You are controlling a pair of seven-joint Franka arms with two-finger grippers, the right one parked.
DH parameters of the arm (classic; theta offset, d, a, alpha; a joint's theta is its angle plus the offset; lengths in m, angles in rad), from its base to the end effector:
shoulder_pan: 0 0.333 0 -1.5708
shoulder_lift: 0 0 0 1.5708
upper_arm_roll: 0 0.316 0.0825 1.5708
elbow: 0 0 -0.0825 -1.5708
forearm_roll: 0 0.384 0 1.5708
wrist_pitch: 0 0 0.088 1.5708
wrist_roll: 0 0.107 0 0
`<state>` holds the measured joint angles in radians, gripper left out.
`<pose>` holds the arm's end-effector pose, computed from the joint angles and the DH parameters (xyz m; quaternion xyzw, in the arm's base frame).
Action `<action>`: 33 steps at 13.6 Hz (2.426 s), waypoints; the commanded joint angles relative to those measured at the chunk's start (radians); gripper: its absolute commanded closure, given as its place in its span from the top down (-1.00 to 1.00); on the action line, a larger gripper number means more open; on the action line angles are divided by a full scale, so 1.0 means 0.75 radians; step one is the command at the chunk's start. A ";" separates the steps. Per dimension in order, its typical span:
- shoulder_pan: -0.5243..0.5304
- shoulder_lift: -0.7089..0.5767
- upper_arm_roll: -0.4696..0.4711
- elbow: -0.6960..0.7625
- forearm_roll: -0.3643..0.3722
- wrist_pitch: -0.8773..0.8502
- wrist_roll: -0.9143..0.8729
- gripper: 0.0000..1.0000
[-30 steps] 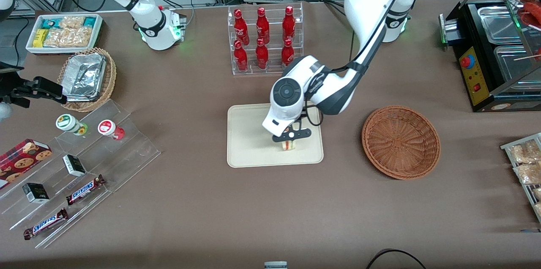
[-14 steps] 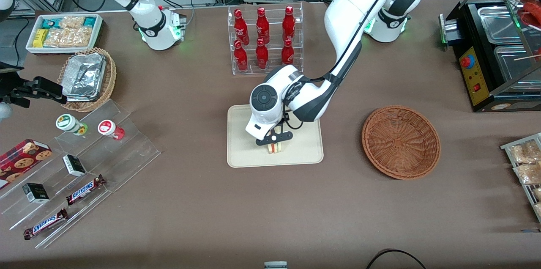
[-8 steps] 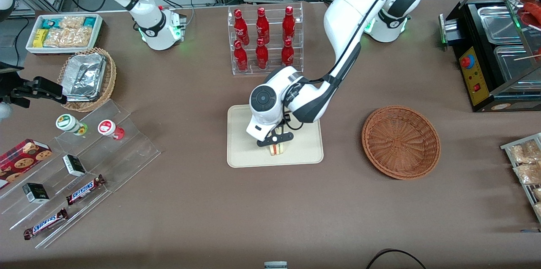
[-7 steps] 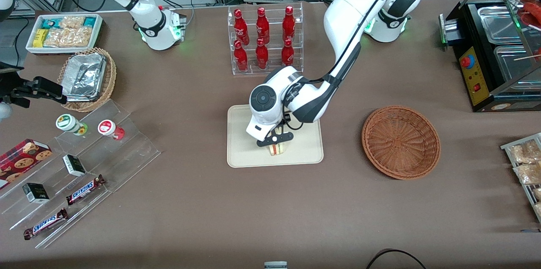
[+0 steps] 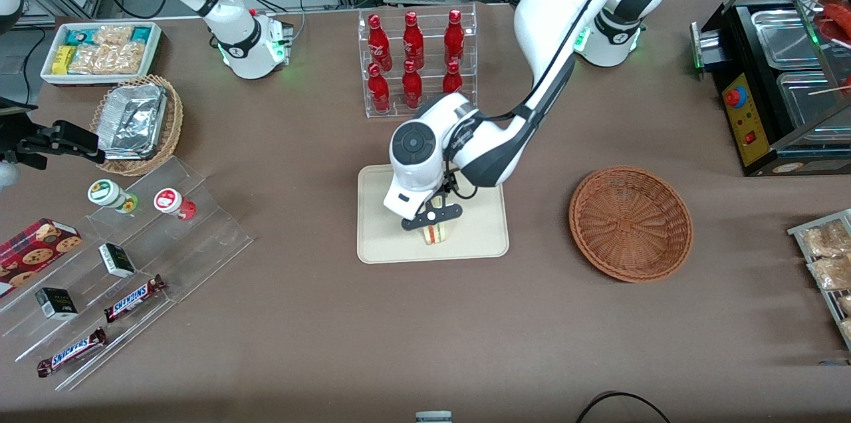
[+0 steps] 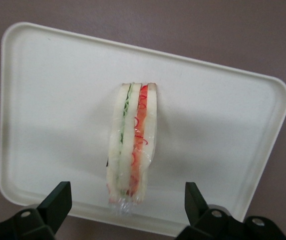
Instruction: Place sandwich from basket to tray
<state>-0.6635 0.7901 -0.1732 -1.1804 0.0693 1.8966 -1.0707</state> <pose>0.5310 -0.5275 0.3155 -0.9909 -0.1277 0.0425 0.0086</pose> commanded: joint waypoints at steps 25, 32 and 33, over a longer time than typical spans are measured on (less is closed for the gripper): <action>0.739 -0.836 0.010 -0.627 0.000 -0.283 1.206 1.00; 0.811 -1.027 0.010 -0.727 -0.019 -0.406 1.286 1.00; 0.823 -1.047 0.012 -0.721 -0.045 -0.438 1.315 1.00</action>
<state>-0.0809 0.0603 -0.1563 -1.6948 0.0659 1.6010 -0.1379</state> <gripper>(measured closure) 0.000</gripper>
